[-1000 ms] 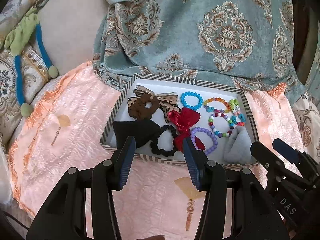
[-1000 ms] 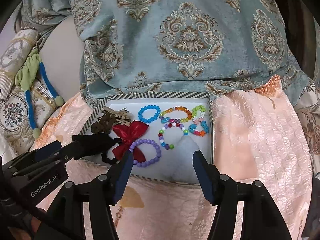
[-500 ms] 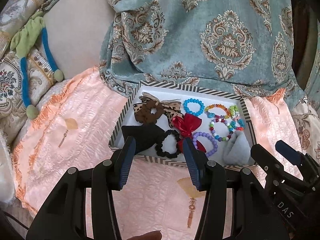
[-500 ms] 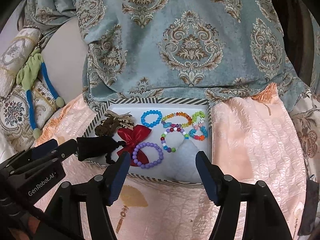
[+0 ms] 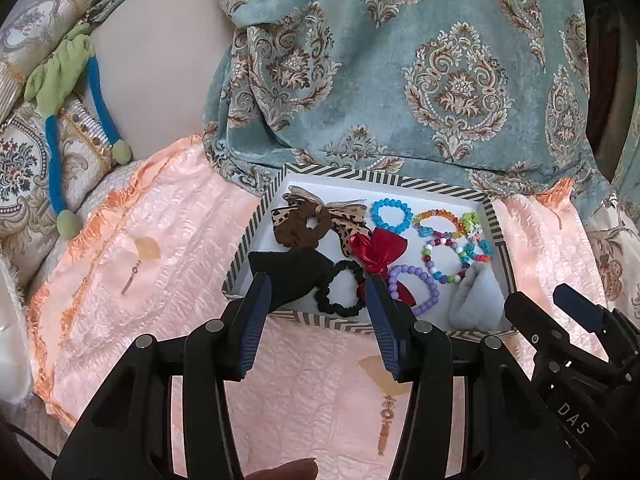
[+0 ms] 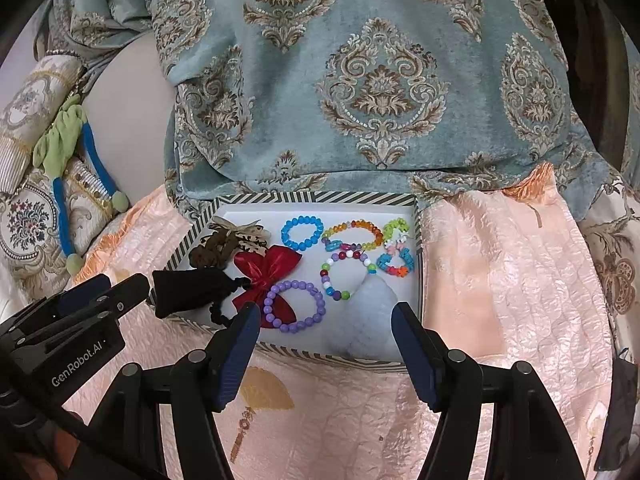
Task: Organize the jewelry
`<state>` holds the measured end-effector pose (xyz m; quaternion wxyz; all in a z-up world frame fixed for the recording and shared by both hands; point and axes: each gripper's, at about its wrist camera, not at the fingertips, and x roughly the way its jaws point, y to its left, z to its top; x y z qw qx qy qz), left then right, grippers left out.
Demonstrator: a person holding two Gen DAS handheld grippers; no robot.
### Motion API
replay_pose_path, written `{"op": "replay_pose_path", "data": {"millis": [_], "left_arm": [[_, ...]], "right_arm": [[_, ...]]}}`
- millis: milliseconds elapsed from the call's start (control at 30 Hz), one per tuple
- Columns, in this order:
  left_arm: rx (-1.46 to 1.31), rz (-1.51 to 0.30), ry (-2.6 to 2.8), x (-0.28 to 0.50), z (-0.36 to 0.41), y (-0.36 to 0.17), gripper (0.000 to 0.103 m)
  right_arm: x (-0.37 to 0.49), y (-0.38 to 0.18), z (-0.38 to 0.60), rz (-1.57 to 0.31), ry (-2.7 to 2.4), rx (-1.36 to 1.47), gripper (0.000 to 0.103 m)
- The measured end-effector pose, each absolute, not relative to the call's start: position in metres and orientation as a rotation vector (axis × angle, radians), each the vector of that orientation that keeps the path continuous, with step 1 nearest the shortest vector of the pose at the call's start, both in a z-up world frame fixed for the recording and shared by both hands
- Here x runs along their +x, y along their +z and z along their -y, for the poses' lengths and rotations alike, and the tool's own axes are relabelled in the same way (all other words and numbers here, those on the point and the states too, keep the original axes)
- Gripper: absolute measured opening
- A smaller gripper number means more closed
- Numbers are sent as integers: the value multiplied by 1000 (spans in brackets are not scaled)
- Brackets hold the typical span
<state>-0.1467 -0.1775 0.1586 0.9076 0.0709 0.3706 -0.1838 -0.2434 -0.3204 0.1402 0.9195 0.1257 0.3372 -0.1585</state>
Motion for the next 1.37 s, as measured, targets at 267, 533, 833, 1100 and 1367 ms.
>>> {"op": "replay_pose_path", "data": {"millis": [267, 533, 833, 1100, 1367], "left_arm": [[145, -765, -377, -147, 176, 158, 49], [144, -766, -378, -147, 176, 158, 49], [150, -763, -373, -149, 177, 160, 49], [147, -764, -375, -149, 178, 160, 49], [159, -749, -391, -153, 180, 157, 51]], "right_arm": [[-242, 139, 318, -701, -320, 257, 66], [-242, 139, 317, -703, -317, 260, 66], [-242, 137, 318, -709, -316, 264, 66], [-243, 137, 318, -709, -315, 261, 66], [-244, 135, 318, -717, -311, 261, 66]]}}
